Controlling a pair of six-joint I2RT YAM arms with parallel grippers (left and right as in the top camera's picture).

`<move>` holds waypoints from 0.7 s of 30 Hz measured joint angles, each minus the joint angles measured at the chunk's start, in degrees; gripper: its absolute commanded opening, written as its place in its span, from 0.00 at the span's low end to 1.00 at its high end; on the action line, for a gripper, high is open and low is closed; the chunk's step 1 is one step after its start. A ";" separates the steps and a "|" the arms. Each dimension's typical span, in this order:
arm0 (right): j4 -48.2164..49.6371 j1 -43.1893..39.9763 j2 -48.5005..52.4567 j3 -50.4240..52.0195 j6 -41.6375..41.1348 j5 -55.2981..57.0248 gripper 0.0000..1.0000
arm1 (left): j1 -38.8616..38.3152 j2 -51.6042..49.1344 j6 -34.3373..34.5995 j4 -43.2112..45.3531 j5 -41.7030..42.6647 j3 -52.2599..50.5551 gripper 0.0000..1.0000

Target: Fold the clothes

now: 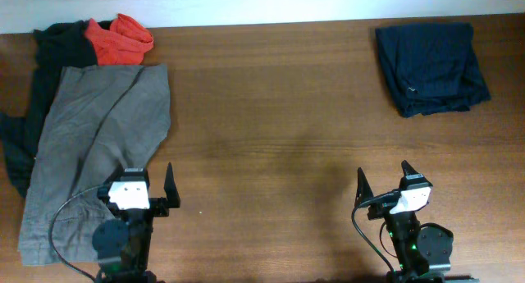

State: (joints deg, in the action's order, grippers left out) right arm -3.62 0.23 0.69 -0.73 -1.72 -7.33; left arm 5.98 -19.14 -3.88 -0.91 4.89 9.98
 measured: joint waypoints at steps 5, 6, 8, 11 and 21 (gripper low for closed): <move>0.00 0.00 0.00 0.00 -0.02 0.00 0.99 | 0.22 4.94 0.00 0.09 0.09 -2.14 0.99; 0.00 0.00 0.00 0.00 -0.02 0.00 0.99 | 0.28 5.86 0.00 0.11 0.24 -2.67 0.99; 0.00 0.00 0.00 0.00 0.00 0.00 0.99 | 0.28 7.23 0.00 0.15 0.52 -3.82 0.99; 0.00 0.00 0.00 0.00 -0.04 0.00 0.99 | 0.28 8.90 0.00 0.13 0.72 -5.75 0.99; 0.00 0.00 0.00 0.00 -0.04 0.00 0.99 | 0.28 17.16 0.00 -2.95 1.33 -9.07 0.99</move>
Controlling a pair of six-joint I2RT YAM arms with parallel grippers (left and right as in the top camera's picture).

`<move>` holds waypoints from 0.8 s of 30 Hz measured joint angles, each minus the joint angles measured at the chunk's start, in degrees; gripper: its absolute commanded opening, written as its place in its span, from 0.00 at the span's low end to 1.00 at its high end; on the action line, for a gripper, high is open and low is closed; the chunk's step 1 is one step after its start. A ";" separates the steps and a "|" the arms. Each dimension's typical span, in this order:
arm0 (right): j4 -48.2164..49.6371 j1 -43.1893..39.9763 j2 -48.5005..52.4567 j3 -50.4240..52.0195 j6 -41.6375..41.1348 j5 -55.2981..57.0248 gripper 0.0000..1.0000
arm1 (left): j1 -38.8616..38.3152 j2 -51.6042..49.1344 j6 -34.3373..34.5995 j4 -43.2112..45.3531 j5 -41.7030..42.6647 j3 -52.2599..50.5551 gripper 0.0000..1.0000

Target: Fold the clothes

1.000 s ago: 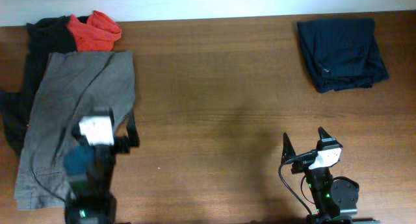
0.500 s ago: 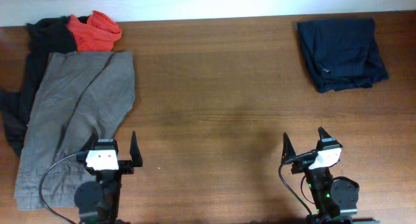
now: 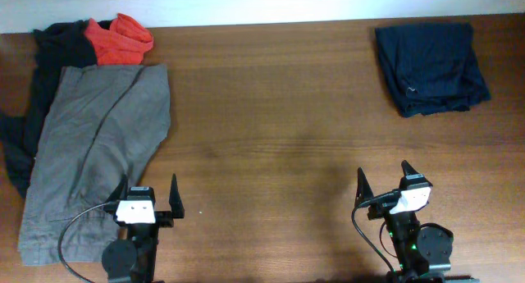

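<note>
A grey garment (image 3: 94,143) lies spread flat along the left side of the table, running from the back to the front edge. A black garment (image 3: 45,66) lies under its far left part, and a crumpled red garment (image 3: 121,38) sits on the pile at the back left. At the back right rests a folded navy garment (image 3: 431,66). My left gripper (image 3: 149,194) stands open near the front edge, its left finger at the grey garment's right border, holding nothing. Also open and empty, my right gripper (image 3: 384,179) is at the front right over bare wood.
The brown wooden table (image 3: 271,135) stretches between the left pile and the folded navy garment. Cables loop by both arm bases at the front edge. A pale wall runs along the table's far edge.
My left gripper has shifted a little toward the front edge and to the right, still open. The right arm and all the garments lie as before.
</note>
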State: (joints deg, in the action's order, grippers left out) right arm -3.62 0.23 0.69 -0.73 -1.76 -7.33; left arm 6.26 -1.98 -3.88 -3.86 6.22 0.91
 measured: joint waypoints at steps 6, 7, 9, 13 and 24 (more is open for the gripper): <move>0.00 0.00 0.00 0.00 0.02 0.00 0.99 | 0.00 1.09 0.00 -0.04 0.00 0.00 0.99; -0.02 0.00 0.00 0.00 0.02 0.00 0.99 | 0.00 1.09 0.00 -0.07 0.00 0.00 0.99; 0.00 0.00 0.00 0.00 0.02 0.00 0.99 | 0.00 1.09 0.00 -0.09 0.00 0.00 0.99; -0.02 0.00 0.00 0.00 0.02 0.00 0.99 | -0.02 1.09 0.00 -0.09 0.00 0.00 0.99; -0.02 0.00 0.00 0.00 0.02 0.00 0.99 | -0.13 1.09 0.00 -0.09 0.00 0.00 0.99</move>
